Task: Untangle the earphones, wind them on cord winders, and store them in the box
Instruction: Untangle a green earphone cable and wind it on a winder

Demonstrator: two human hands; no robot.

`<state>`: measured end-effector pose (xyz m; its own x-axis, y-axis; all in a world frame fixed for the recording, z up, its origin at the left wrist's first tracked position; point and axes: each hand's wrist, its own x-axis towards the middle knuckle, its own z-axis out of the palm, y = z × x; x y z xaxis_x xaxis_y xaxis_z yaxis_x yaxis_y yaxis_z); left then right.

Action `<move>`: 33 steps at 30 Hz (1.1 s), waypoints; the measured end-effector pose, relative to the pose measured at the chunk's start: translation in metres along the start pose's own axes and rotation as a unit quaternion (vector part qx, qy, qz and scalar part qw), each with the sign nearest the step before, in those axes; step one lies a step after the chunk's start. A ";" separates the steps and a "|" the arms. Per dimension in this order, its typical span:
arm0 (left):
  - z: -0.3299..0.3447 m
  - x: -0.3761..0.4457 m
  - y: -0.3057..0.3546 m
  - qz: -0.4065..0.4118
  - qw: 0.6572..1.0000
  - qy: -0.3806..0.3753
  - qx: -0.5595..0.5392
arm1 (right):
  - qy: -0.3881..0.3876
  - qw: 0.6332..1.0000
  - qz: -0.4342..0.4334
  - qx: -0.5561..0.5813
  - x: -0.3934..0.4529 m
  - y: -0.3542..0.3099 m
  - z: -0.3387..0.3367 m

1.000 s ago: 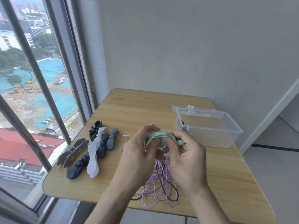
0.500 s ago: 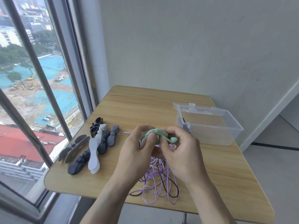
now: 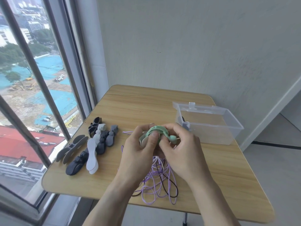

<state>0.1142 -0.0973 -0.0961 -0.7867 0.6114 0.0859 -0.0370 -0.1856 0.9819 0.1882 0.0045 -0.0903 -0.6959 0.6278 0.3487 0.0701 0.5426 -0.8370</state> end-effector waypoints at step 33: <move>0.001 -0.001 0.000 0.142 0.910 -0.003 0.389 | -0.011 0.957 0.113 0.266 0.000 -0.001 -0.003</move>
<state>0.1152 -0.0973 -0.0958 -0.6929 0.6283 0.3537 0.6167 0.2623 0.7422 0.1904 0.0052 -0.0881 -0.7211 0.6809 0.1285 -0.1481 0.0297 -0.9885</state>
